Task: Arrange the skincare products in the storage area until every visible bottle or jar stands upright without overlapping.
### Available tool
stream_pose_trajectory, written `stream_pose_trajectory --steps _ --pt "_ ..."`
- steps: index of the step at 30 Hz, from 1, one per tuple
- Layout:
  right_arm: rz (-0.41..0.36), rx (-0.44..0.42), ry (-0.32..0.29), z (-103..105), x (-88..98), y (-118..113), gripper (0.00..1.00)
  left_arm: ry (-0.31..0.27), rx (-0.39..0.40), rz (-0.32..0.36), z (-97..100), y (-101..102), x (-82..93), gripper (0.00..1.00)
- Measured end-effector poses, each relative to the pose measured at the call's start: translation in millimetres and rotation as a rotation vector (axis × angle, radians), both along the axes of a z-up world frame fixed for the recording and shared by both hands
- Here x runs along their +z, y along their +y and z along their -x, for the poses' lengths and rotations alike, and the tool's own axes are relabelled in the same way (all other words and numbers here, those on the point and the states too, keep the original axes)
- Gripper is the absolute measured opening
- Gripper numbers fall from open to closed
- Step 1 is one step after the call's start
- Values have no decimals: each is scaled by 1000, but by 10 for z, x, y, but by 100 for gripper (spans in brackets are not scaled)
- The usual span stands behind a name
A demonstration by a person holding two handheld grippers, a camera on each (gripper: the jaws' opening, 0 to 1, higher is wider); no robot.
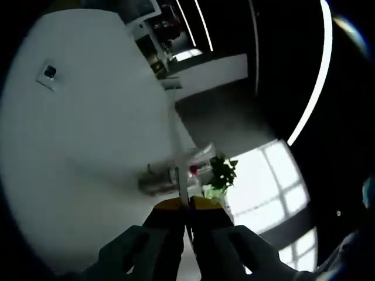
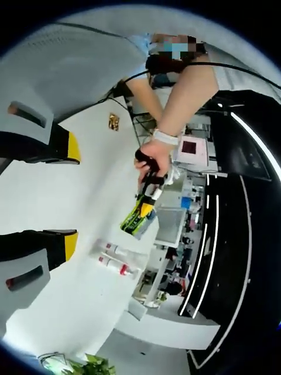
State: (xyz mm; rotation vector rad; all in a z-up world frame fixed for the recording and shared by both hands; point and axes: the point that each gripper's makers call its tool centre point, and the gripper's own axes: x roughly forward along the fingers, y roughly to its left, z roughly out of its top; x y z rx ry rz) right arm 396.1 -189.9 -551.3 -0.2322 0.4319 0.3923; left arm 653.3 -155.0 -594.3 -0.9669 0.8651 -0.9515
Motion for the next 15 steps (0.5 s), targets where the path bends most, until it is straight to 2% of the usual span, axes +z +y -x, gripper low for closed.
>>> stream_pose_trajectory --steps 3,5,7,10,15 --pt "12 0 9 5 -22 -15 40 14 -22 -47 -87 -13 -177 0" --pt "18 -13 8 3 -24 -48 40 25 -26 -64 -216 -9 -309 0" --pt "18 -13 9 4 -25 -47 39 47 -19 -57 -312 -8 -383 0" --pt "28 6 16 16 -47 -13 38 66 -12 -48 -363 -35 -437 0" --pt "24 -4 32 17 -75 -44 37 99 -12 -91 -435 -54 -652 0"
